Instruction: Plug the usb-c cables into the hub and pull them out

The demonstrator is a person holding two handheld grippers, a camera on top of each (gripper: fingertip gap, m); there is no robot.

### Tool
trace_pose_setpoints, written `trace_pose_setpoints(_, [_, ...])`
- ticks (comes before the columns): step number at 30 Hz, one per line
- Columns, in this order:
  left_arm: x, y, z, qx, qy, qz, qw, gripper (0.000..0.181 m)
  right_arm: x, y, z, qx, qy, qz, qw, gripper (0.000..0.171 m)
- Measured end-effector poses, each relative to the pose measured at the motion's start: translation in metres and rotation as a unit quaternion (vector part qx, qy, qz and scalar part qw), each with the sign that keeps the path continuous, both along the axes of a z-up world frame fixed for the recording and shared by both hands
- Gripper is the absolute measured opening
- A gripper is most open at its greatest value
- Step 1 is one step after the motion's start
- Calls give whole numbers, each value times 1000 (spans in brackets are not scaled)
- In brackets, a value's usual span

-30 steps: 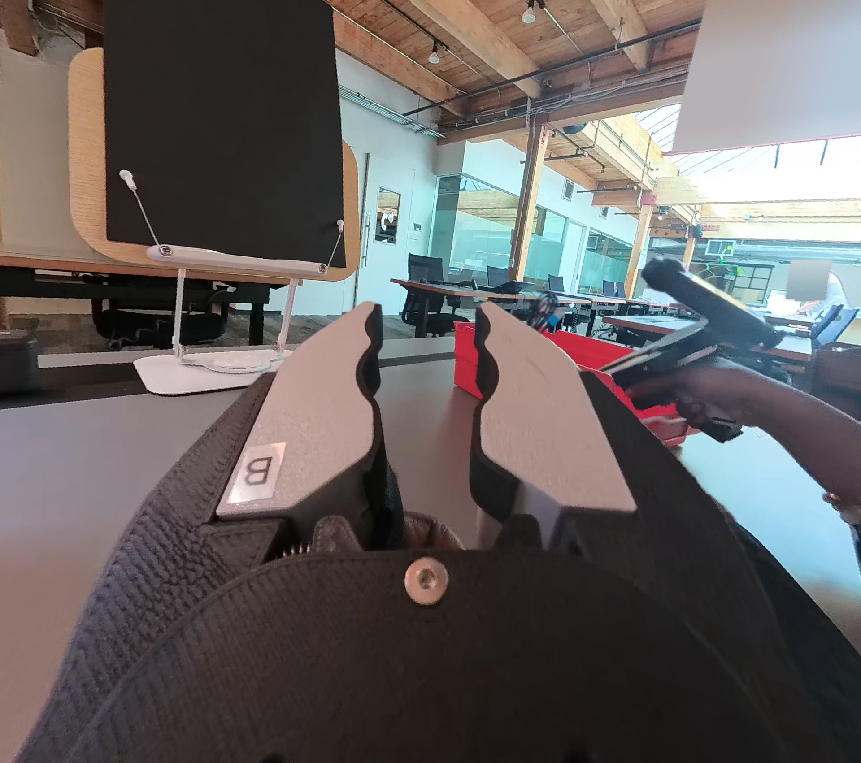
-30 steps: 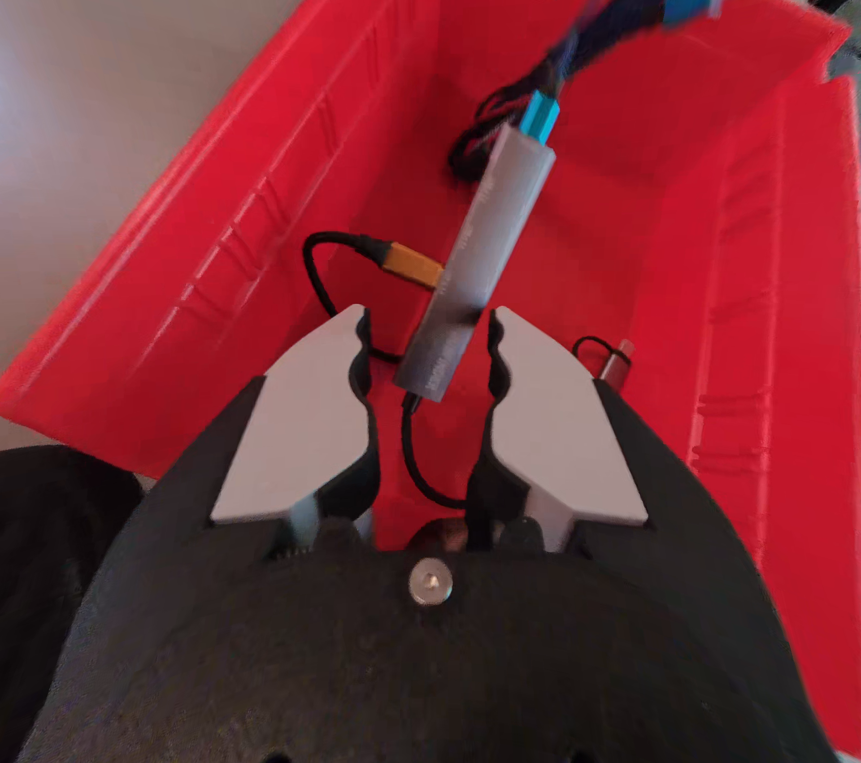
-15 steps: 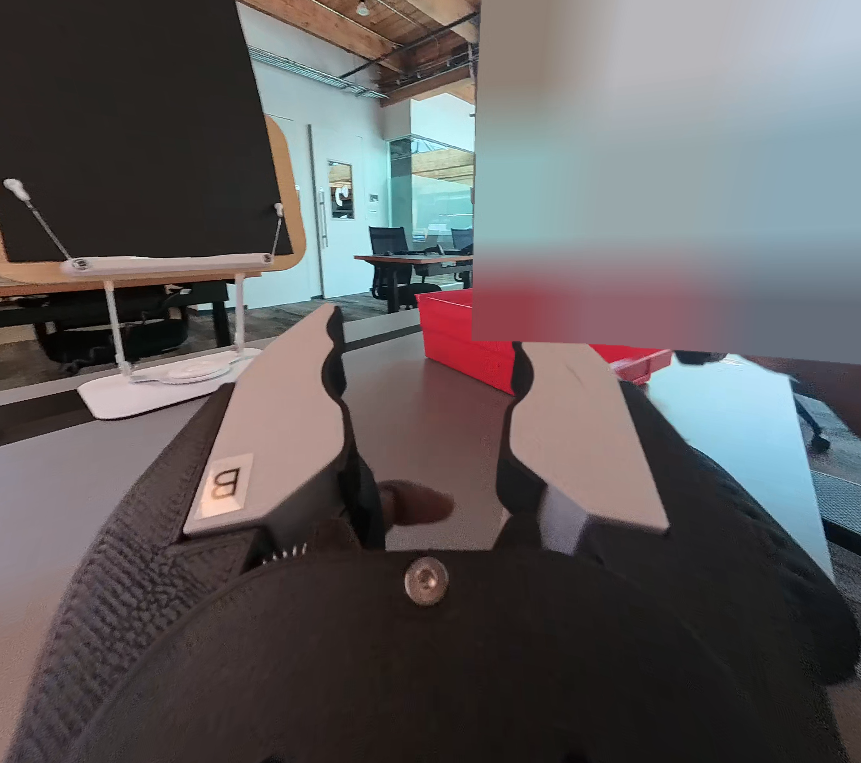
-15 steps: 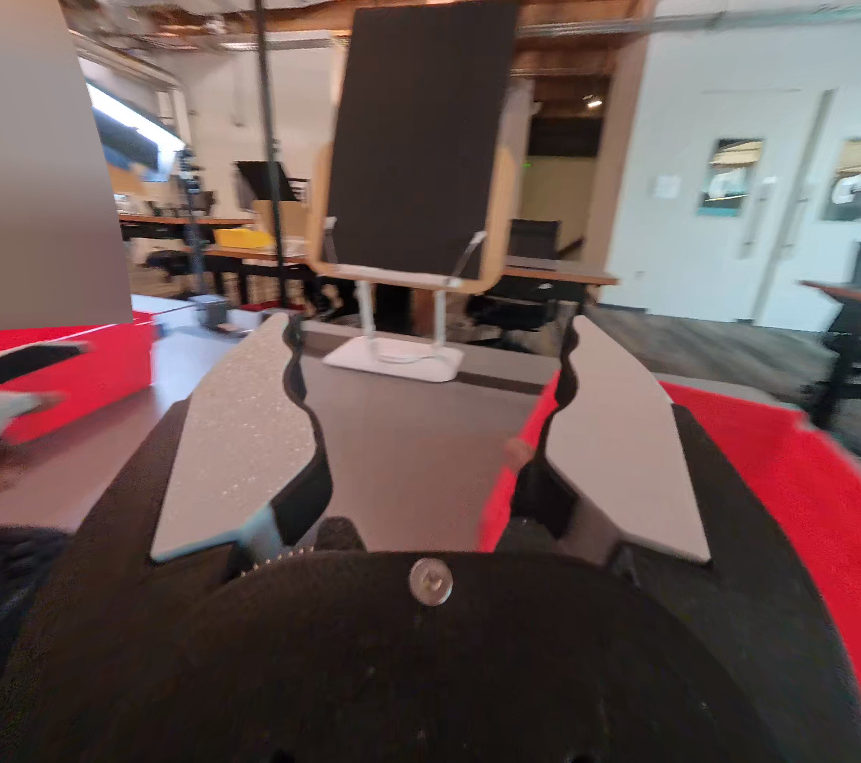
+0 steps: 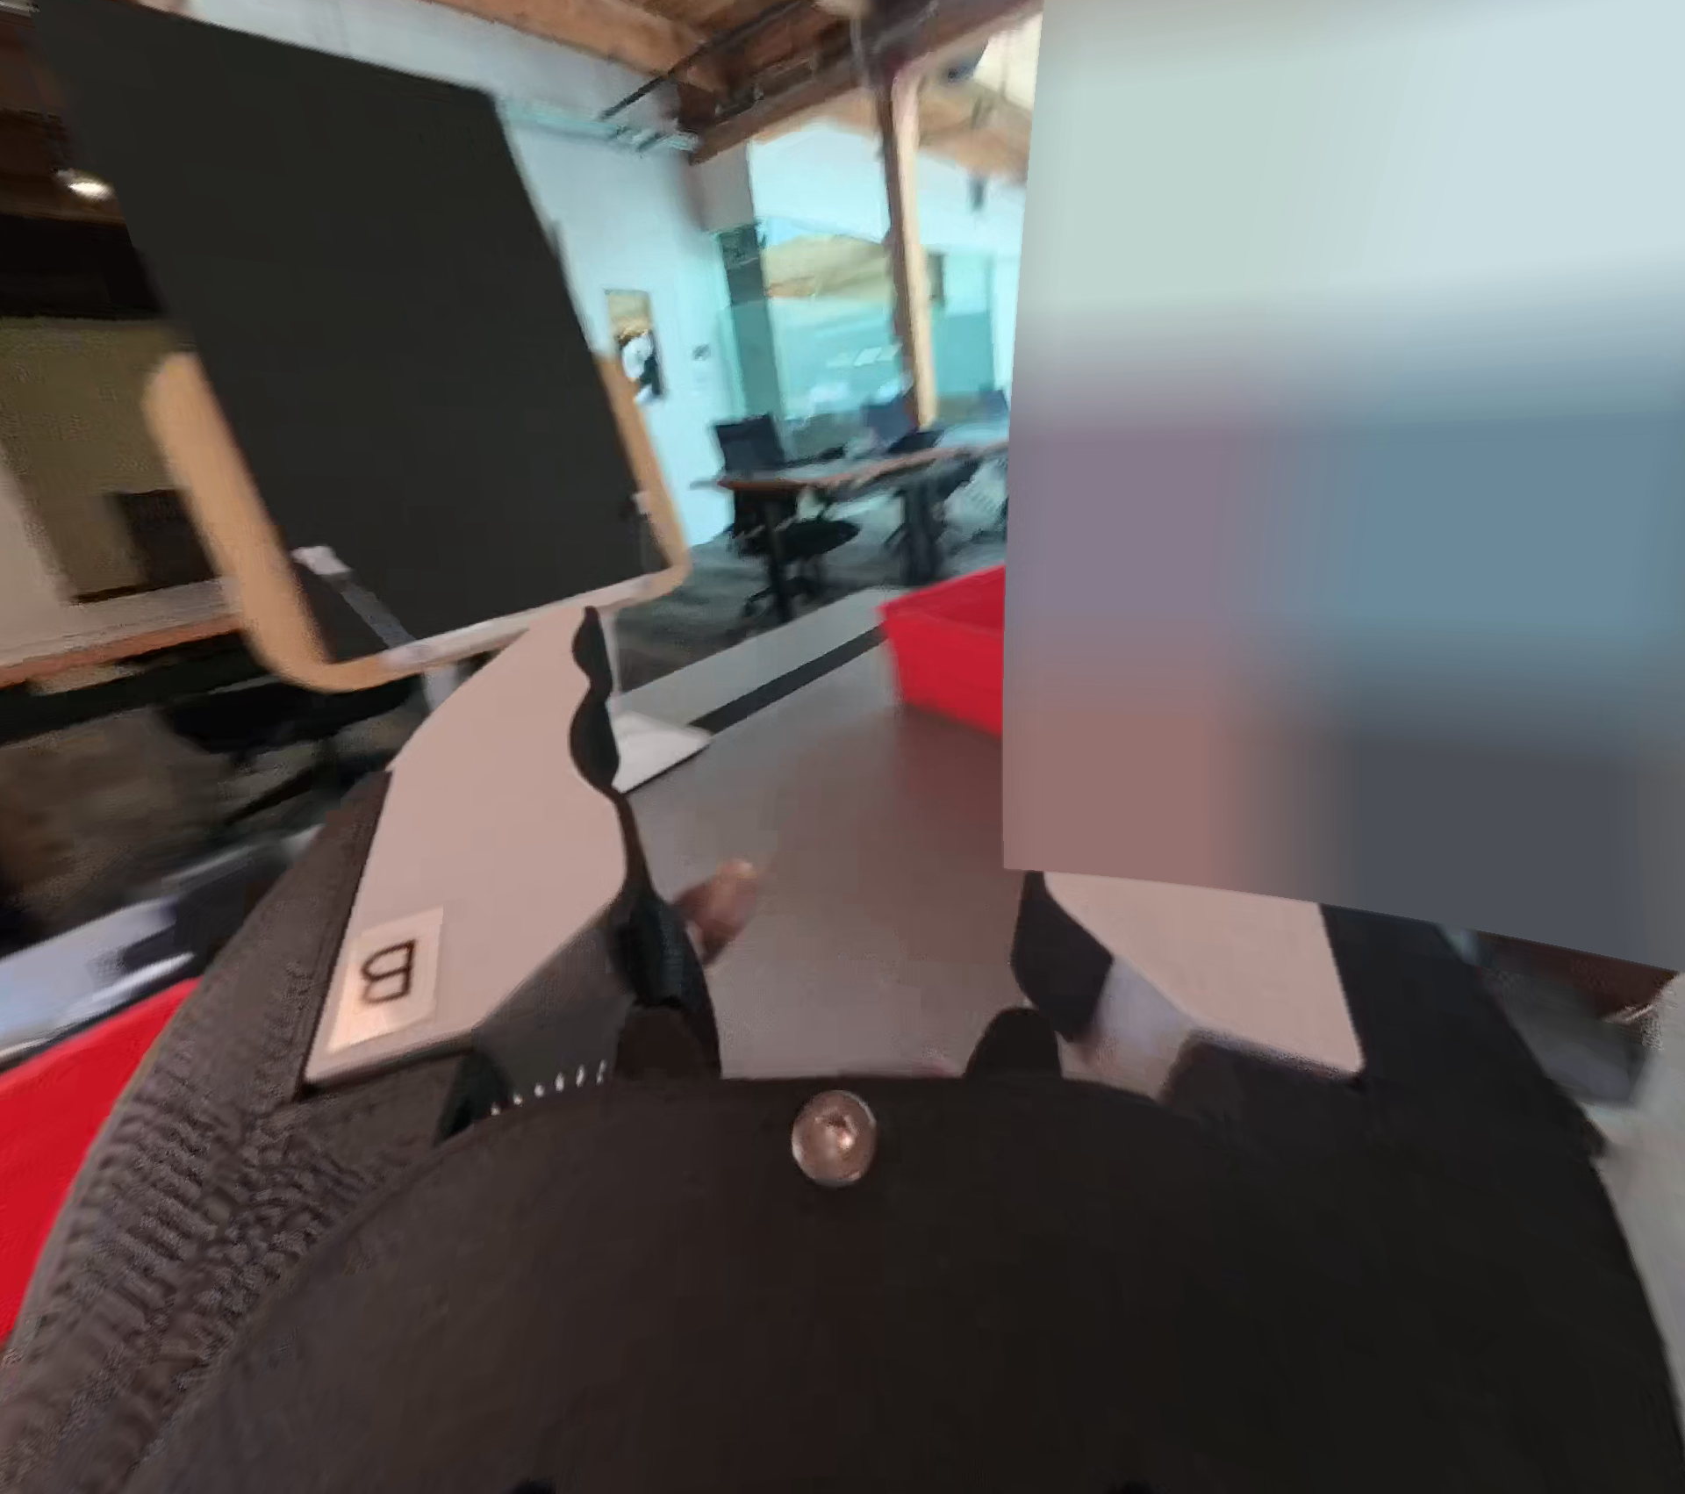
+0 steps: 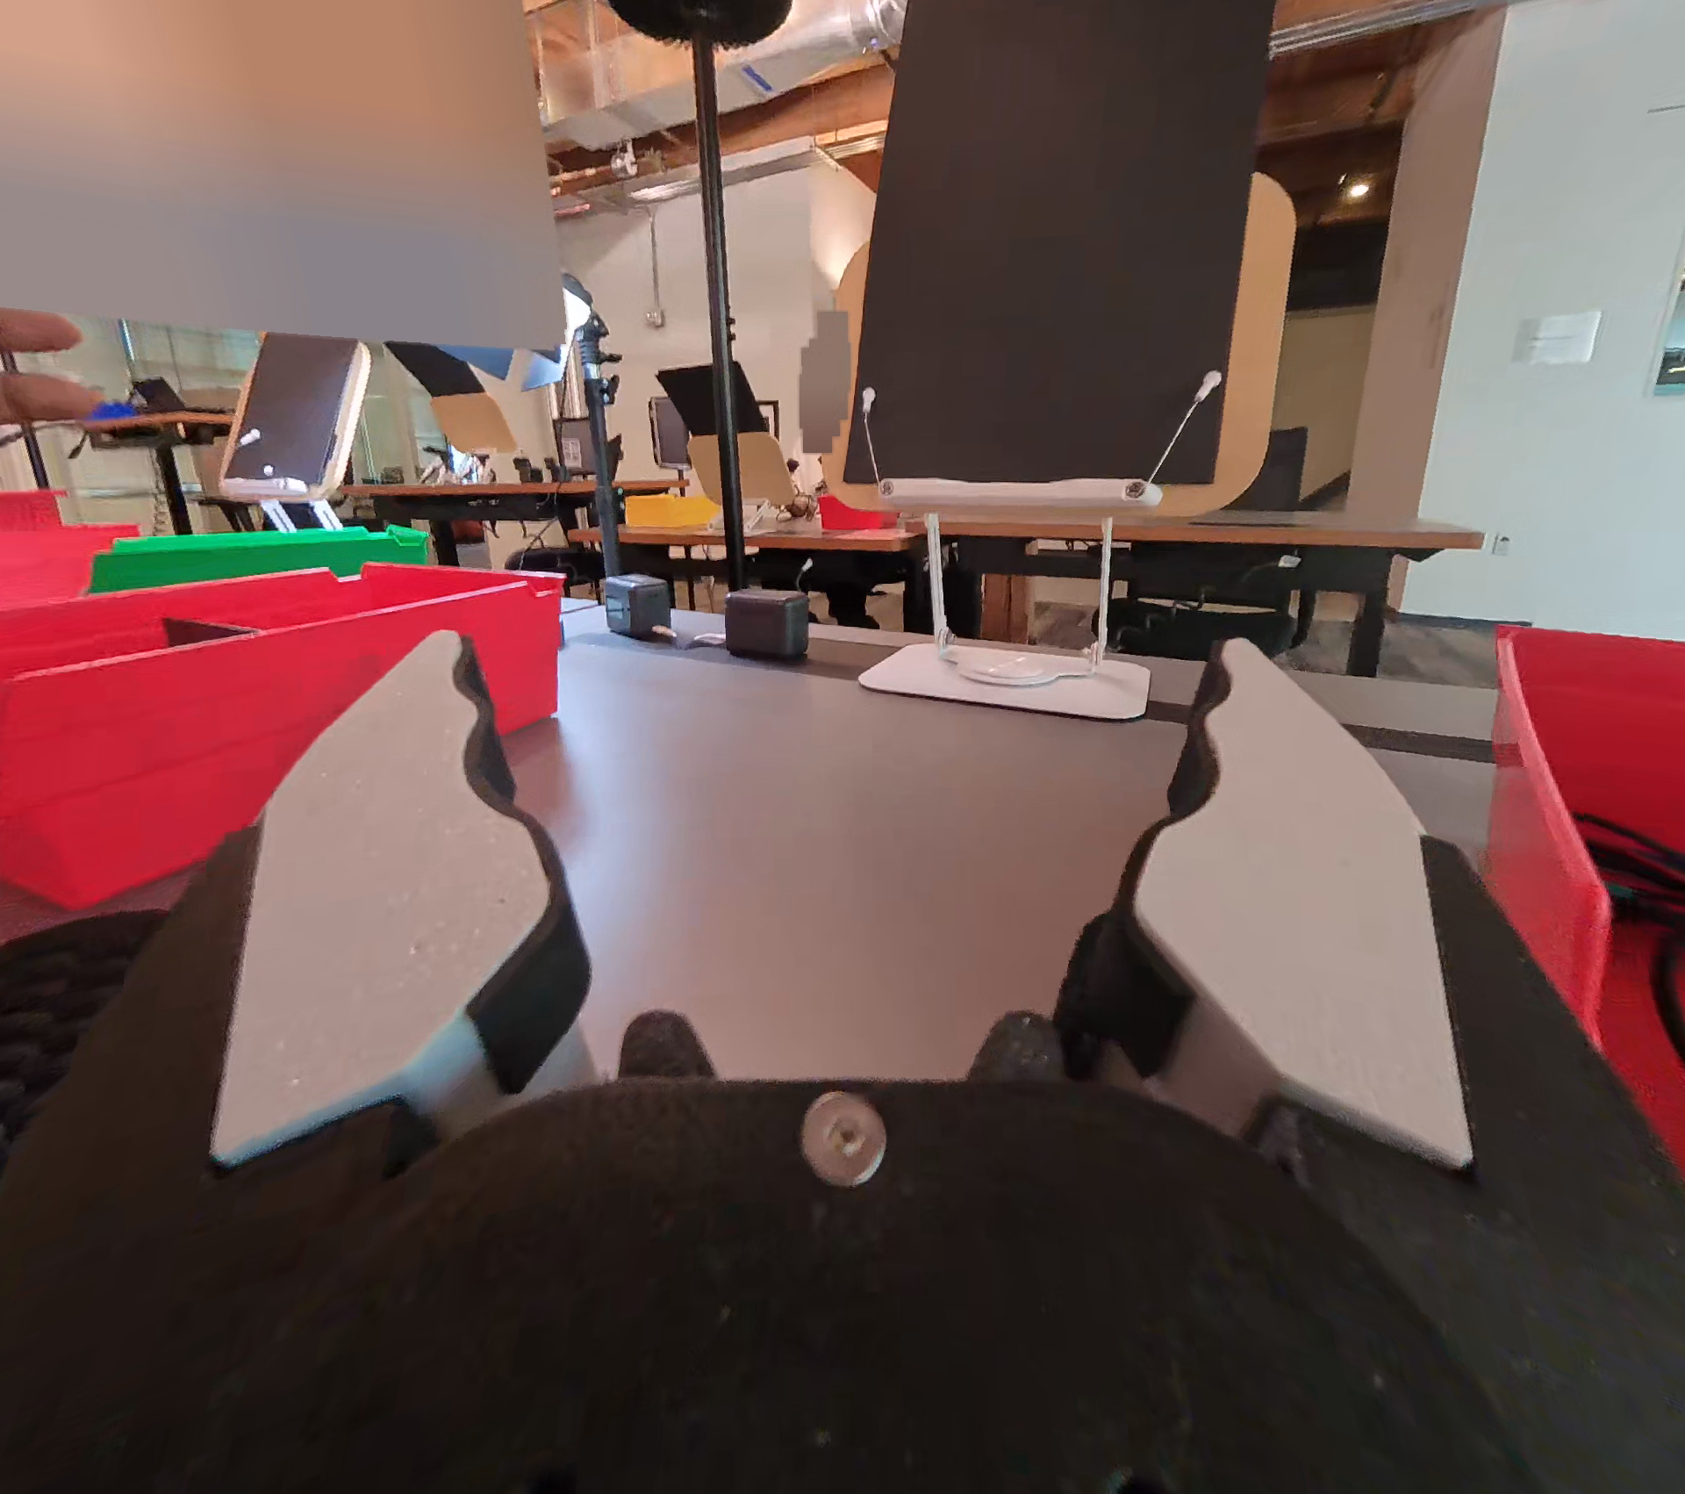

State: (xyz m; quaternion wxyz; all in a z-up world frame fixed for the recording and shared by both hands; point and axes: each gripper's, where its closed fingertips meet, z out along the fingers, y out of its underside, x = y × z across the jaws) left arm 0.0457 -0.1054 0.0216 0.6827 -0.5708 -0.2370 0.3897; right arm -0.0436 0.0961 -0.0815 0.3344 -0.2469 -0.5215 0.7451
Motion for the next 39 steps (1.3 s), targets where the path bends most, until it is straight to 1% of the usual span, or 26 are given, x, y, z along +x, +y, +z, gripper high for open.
trace_pose_setpoints(1, [-8, -24, 0, -46, -15, 28, 998, 91, 0, 2, 1, -9, -1, 1, 1000, 140])
trace_pose_setpoints(3, [-30, -68, -15, -150, -85, 47, 984, 89, -1, 5, 1, -22, -7, 5, 1000, 139])
trace_pose_setpoints(4, [-42, -92, -31, -209, -136, 54, 967, 86, -1, 5, 2, -26, -7, 7, 1000, 139])
trace_pose_setpoints(6, [-68, -142, -62, -302, -231, 76, 922, 81, 0, 5, 2, -28, -2, 8, 1000, 138])
trace_pose_setpoints(8, [-87, -182, -95, -365, -321, 80, 870, 74, 3, 4, 3, -20, 8, 5, 1000, 137])
trace_pose_setpoints(10, [-104, -208, -122, -420, -366, 81, 827, 70, 4, 2, 3, -15, 15, 2, 1000, 135])
trace_pose_setpoints(13, [-128, -236, -157, -512, -387, 82, 763, 64, 3, 4, 3, -23, 12, 1, 1000, 133])
trace_pose_setpoints(15, [-137, -241, -179, -533, -412, 66, 736, 60, 2, 8, 4, -36, 9, 2, 999, 132])
trace_pose_setpoints(19, [-159, -253, -208, -567, -416, 74, 708, 56, 1, 12, 6, -56, 6, 3, 998, 129])
trace_pose_setpoints(21, [-166, -262, -219, -587, -416, 86, 689, 53, 1, 13, 6, -59, 7, 5, 998, 127])
trace_pose_setpoints(22, [-167, -266, -224, -596, -419, 87, 679, 46, 1, 13, 6, -59, 7, 5, 998, 126])
trace_pose_setpoints(26, [-166, -270, -240, -612, -424, 82, 662, 40, 2, 14, 7, -67, 7, 7, 998, 124])
trace_pose_setpoints(28, [-167, -271, -241, -628, -408, 90, 657, 38, 1, 15, 8, -71, 6, 9, 997, 123])
trace_pose_setpoints(29, [-167, -272, -240, -630, -404, 92, 657, 34, 1, 15, 8, -73, 5, 10, 997, 122])
trace_pose_setpoints(30, [-168, -273, -237, -629, -402, 100, 658, 23, 1, 15, 7, -74, 4, 9, 997, 122])
trace_pose_setpoints(31, [-166, -272, -234, -625, -406, 98, 659, 7, 1, 16, 8, -75, 4, 9, 997, 122])
trace_pose_setpoints(32, [-152, -264, -239, -611, -444, 48, 654, 2, 1, 16, 8, -76, 5, 8, 997, 122])
trace_pose_setpoints(33, [-141, -258, -243, -591, -478, 22, 649, 2, 1, 16, 8, -76, 5, 8, 997, 121])
trace_pose_setpoints(34, [-140, -259, -245, -591, -485, 25, 644, 3, 1, 16, 8, -75, 5, 8, 997, 121])
trace_pose_setpoints(36, [-149, -268, -242, -631, -440, 54, 637, 3, 1, 16, 8, -76, 5, 8, 997, 121])
trace_pose_setpoints(37, [-155, -270, -238, -642, -416, 68, 640, 3, 1, 16, 8, -76, 5, 8, 997, 120])
trace_pose_setpoints(39, [-165, -271, -230, -632, -395, 97, 660, 8, 1, 16, 8, -78, 4, 8, 997, 120])
